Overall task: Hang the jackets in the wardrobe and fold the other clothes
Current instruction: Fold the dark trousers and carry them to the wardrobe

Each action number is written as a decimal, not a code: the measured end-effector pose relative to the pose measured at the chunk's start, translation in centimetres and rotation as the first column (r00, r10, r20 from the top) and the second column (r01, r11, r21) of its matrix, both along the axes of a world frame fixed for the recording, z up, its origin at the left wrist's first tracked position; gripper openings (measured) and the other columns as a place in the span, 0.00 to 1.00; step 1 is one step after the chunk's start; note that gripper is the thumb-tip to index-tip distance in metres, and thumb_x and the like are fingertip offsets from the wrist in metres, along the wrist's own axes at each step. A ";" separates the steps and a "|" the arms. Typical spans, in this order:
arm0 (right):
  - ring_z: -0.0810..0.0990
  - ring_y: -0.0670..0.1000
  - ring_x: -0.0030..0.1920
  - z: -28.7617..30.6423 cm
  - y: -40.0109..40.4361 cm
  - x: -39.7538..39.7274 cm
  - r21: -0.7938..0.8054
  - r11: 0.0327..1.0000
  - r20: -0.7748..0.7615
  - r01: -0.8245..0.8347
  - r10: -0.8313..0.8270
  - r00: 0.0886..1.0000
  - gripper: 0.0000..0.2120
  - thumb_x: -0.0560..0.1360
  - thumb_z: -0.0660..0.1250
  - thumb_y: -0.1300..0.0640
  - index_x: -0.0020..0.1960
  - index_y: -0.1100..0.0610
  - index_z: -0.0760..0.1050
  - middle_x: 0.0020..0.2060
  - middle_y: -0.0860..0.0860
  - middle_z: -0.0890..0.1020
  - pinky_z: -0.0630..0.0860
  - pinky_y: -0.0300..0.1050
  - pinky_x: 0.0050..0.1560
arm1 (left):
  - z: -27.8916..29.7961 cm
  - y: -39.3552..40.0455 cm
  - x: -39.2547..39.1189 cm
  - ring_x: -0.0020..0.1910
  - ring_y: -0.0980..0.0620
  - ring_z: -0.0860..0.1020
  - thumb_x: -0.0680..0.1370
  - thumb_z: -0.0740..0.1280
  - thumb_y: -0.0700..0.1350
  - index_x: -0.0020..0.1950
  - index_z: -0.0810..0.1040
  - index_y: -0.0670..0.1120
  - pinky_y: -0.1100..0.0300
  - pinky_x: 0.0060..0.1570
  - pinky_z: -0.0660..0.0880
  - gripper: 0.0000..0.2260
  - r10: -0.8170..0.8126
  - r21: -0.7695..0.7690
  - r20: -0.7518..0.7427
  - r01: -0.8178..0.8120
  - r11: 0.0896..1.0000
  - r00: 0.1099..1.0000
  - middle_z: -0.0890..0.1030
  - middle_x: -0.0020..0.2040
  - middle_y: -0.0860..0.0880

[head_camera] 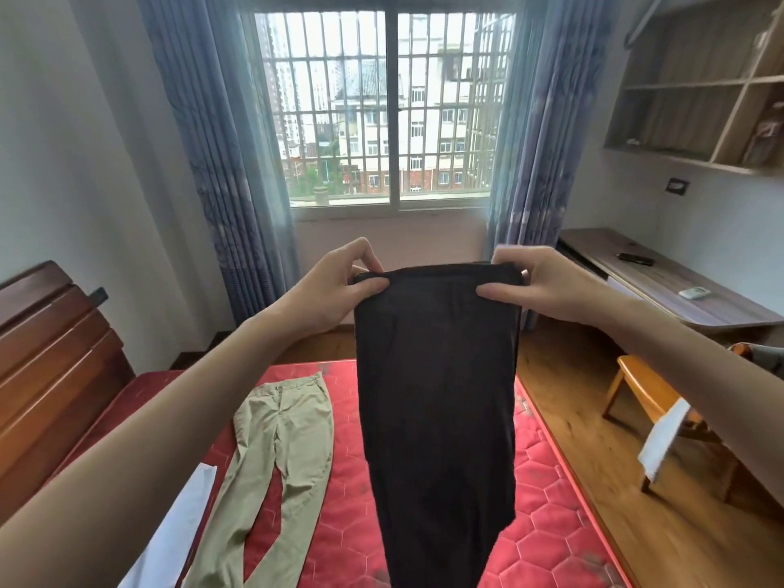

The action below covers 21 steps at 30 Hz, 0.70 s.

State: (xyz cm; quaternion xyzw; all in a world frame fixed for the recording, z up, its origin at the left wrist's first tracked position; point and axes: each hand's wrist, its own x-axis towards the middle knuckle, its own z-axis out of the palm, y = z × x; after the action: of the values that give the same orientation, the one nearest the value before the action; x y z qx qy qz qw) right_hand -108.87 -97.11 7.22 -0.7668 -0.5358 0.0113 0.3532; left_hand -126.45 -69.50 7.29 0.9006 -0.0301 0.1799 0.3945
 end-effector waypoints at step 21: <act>0.87 0.56 0.56 7.5 0.6 -0.5 -0.673 0.709 -0.402 -0.211 -0.112 0.909 0.18 0.76 0.73 0.49 0.63 0.55 0.82 0.56 0.53 0.87 0.84 0.54 0.54 | 4.7 -3.1 1.6 0.46 0.53 0.87 0.72 0.79 0.55 0.57 0.85 0.50 0.54 0.50 0.85 0.17 -0.120 0.136 -0.589 0.245 0.960 0.799 0.88 0.47 0.53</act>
State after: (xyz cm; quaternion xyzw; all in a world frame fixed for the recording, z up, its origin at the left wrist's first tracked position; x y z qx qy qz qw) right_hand -109.38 -96.51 14.71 -0.8073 -0.4242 0.3860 0.1395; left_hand -124.90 -72.57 11.96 0.9412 -0.0149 -0.1437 0.3053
